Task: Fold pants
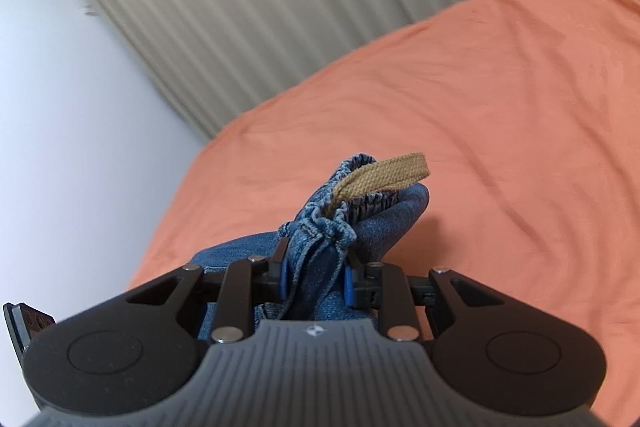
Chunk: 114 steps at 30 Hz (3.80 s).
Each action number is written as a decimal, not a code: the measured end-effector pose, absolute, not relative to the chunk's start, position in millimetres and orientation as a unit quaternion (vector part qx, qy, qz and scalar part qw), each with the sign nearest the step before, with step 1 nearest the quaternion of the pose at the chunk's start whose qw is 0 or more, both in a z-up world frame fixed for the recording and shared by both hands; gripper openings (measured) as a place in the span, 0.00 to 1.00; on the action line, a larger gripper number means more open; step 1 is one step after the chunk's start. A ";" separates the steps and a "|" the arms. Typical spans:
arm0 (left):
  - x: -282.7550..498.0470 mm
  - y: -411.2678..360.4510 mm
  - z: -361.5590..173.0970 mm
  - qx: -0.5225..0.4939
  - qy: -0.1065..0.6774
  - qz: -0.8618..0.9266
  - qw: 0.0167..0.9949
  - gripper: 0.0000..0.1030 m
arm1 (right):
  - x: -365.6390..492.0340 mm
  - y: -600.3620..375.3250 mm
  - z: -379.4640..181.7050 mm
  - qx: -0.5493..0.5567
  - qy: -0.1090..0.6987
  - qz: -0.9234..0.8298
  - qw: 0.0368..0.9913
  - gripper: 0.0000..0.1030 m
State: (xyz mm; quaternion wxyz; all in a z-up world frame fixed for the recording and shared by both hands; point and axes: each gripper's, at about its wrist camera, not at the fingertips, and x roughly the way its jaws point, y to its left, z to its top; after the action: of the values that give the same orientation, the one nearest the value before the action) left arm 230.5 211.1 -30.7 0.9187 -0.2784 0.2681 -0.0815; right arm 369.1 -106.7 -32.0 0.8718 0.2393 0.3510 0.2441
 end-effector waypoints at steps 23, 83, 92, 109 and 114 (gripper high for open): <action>222.0 310.4 -131.5 -0.230 0.355 0.015 0.906 0.12 | 330.3 -28.9 -181.8 0.323 0.443 0.221 0.806 0.20; 23.1 76.7 -1.6 -0.028 0.317 0.139 0.938 0.85 | 54.1 8.5 4.2 0.002 0.259 0.262 0.930 0.78; 12.7 76.6 -26.0 -0.051 0.358 0.155 0.919 0.87 | 46.8 20.8 -19.0 -0.025 0.281 0.244 0.928 0.78; 10.2 77.8 -22.9 -0.047 0.366 0.168 0.914 0.88 | 42.6 26.8 -14.0 -0.030 0.276 0.247 0.928 0.78; 10.9 77.0 -22.9 -0.047 0.366 0.168 0.914 0.88 | 43.3 24.7 -13.9 -0.026 0.278 0.244 0.929 0.78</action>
State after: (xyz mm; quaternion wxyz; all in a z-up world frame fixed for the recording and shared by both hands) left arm 10.9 77.0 -22.9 0.9140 -0.0467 0.3662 0.1684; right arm 43.3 24.7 -13.9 0.9286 -0.0260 0.2780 0.2444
